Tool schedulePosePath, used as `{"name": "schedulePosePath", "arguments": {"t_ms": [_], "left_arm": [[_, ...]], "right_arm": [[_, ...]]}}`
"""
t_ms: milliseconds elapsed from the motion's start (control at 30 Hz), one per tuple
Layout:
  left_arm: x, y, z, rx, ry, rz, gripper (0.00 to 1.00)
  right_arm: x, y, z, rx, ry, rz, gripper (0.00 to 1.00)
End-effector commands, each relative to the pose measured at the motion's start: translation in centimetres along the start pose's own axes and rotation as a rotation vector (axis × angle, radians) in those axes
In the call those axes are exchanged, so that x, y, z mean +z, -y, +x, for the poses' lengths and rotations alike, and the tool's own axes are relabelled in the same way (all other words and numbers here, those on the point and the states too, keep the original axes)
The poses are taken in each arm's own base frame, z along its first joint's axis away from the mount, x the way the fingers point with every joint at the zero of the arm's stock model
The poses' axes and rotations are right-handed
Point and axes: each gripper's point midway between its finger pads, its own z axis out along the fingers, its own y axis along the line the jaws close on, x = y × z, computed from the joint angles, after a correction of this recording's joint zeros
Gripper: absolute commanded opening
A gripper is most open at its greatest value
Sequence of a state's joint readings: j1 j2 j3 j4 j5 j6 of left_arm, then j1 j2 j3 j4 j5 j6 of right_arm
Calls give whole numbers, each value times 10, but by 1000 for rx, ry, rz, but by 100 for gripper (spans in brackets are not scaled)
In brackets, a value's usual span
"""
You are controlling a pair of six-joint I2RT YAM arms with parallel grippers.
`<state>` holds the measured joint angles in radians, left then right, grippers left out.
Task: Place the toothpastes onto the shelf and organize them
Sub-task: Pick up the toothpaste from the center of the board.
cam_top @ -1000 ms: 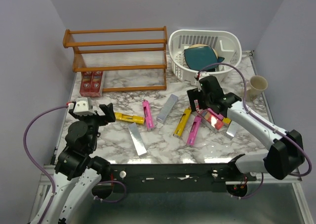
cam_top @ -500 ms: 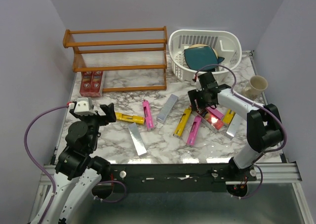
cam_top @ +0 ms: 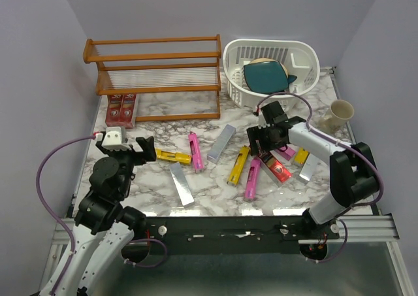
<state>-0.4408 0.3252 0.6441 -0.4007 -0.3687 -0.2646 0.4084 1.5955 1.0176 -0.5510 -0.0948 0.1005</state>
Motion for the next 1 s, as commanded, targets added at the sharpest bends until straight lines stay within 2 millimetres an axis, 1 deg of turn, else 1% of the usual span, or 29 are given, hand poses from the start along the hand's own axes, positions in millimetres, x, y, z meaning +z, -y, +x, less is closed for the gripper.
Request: {"name": "schedulePosePath", "arguments": {"t_ms": [0, 133, 267, 367, 467, 533, 633, 667, 733, 933, 967], "left_arm": [[3, 5, 3, 11, -8, 25, 99], [4, 4, 5, 16, -13, 21, 99], [4, 4, 7, 18, -18, 18, 99], [5, 5, 8, 20, -23, 22, 99], [6, 6, 8, 22, -26, 27, 99], [7, 6, 9, 23, -30, 26, 99], [8, 7, 13, 29, -43, 33, 99], [9, 8, 13, 29, -45, 34, 99], [10, 10, 15, 34, -56, 44, 99], [12, 12, 18, 38, -71, 51, 99], [12, 11, 19, 38, -72, 49, 99]], "right_arm": [[0, -1, 14, -57, -70, 29, 85], [13, 0, 12, -75, -90, 34, 85], [24, 6, 4, -78, -91, 67, 80], [30, 5, -1, -75, -87, 67, 77], [36, 6, -2, -61, -96, 71, 76], [42, 7, 2, -37, -120, 83, 76], [44, 14, 5, -1, -143, 134, 75], [45, 18, 8, 8, -150, 156, 74], [43, 20, 10, 34, -142, 170, 72], [39, 30, 7, 106, -117, 251, 61], [38, 32, 6, 117, -112, 261, 57]]}}
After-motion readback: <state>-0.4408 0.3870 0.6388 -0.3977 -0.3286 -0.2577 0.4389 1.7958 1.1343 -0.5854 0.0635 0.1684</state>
